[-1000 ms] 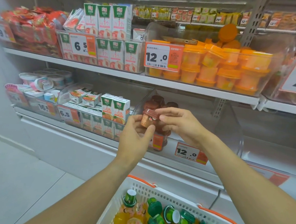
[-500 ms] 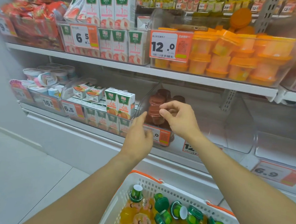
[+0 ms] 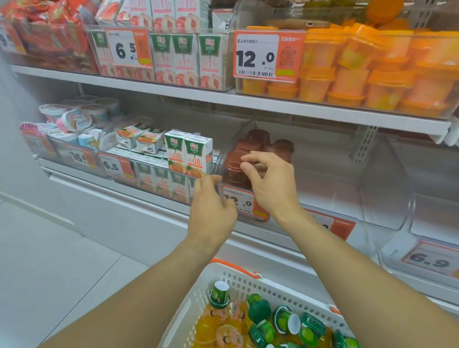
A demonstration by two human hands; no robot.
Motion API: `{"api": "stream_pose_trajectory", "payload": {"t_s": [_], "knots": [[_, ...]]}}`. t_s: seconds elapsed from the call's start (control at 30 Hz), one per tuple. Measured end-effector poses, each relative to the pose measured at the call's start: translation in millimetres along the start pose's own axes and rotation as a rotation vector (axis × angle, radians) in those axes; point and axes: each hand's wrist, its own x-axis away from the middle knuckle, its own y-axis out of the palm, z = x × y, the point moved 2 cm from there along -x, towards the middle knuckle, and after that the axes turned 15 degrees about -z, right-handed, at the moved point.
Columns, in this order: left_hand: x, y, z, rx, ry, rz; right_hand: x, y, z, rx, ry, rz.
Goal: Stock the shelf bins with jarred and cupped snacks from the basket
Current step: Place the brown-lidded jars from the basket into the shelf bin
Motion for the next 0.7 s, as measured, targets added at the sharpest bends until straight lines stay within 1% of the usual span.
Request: {"api": "stream_pose_trajectory", "payload": {"t_s": [0.13,0.2,0.23,0.3,0.33,0.4,0.47,0.53,0.57,0.63,0.67,0.7], "knots": [[3.6,-2.1,-0.5,-0.033,-0.032,0.035,-0.4,-1.6,-0.8,0.095,-0.047,-0.035],[5.3,-2.4,-3.8,-0.035,-0.085,0.005,3.6,-5.4,-3.8,0.139,-0.060,-0.039],[6.4,-2.1,-5.4,-0.054,-0.112,-0.030,6.8,-9.0,-6.8,0.151,-0.095,-0.011],[7.3,-0.1,-10.5,-0.159,-0.170,-0.148,17.1,-17.7,-15.6,0.162,-0.201,0.069],[8.5,2.0,-14.1,-0.236,-0.204,-0.244,24.8,-21.2,-19.2,0.166,-0.242,0.087],[15.5,11.3,-24.5,-0.378,-0.278,-0.518,44.4,-23.1,-20.4,0.182,-0.288,0.030],[32.0,26.3,-37.9,-0.494,-0.340,-0.850,68.8,-16.7,-8.4,0.237,-0.293,-0.139],[54.3,43.1,-54.6,-0.624,-0.362,-1.105,98.9,-5.3,15.0,0.348,-0.217,-0.415],[65.8,51.1,-66.1,-0.689,-0.364,-1.186,114.9,0.5,27.9,0.418,-0.133,-0.601],[88.6,68.1,-91.0,-0.779,-0.373,-1.251,151.0,12.5,53.6,0.578,0.081,-1.019],[101.5,78.4,-103.1,-0.759,-0.391,-1.263,169.9,18.5,62.8,0.640,0.175,-1.198],[115.9,90.7,-116.1,-0.710,-0.421,-1.286,188.6,23.9,69.3,0.665,0.245,-1.323]]}}
